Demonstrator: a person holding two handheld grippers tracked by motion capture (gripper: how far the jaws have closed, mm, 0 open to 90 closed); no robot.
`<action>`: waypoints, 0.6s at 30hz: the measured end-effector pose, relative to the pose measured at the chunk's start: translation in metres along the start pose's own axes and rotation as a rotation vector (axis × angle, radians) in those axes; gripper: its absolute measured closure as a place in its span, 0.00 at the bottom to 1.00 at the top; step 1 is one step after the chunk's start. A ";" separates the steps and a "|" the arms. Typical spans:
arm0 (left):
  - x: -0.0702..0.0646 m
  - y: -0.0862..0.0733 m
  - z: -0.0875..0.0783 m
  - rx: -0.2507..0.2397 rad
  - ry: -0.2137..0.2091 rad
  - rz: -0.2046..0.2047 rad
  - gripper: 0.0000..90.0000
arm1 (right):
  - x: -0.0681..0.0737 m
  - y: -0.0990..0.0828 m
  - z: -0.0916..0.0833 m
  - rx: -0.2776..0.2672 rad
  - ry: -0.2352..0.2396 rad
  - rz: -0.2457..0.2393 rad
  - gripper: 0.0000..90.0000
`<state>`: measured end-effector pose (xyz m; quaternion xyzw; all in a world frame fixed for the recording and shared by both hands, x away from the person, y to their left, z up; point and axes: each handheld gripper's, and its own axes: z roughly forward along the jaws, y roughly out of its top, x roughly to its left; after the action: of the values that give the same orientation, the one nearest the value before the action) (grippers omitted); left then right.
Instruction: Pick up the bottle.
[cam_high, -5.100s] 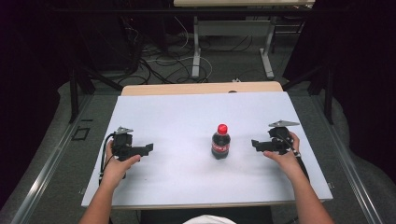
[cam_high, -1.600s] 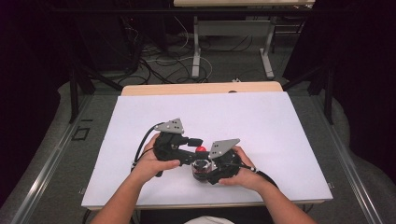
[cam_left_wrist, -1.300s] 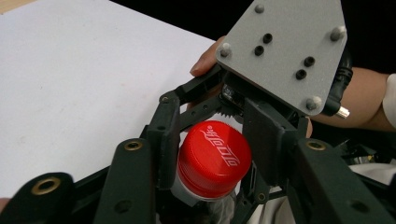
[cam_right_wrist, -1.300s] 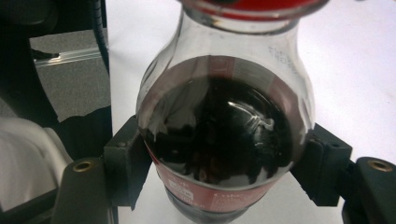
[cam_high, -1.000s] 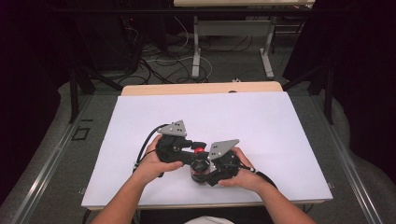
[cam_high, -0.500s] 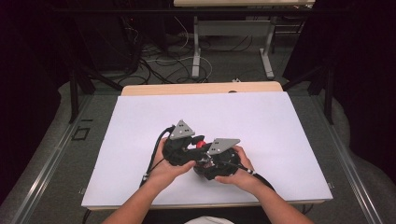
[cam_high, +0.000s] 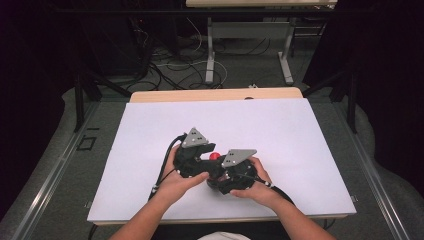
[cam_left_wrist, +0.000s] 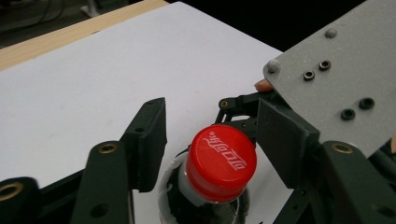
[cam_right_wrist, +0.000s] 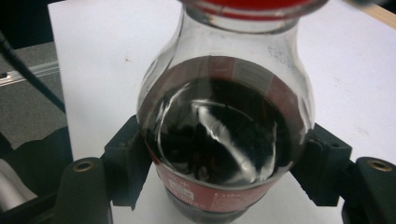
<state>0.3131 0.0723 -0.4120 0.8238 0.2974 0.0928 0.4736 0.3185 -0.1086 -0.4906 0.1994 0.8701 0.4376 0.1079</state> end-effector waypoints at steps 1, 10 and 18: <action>0.002 -0.001 -0.002 0.005 -0.033 0.015 0.48 | 0.000 0.000 0.000 -0.008 0.002 -0.001 0.33; 0.023 -0.004 -0.014 0.035 -0.348 0.142 0.49 | 0.003 0.002 -0.002 -0.008 0.117 -0.031 0.33; 0.035 -0.006 -0.010 0.032 -0.422 0.145 0.67 | 0.007 0.001 0.000 -0.019 0.158 -0.057 0.33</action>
<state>0.3342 0.1017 -0.4164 0.8517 0.1334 -0.0526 0.5041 0.3125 -0.1046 -0.4899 0.1384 0.8770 0.4570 0.0534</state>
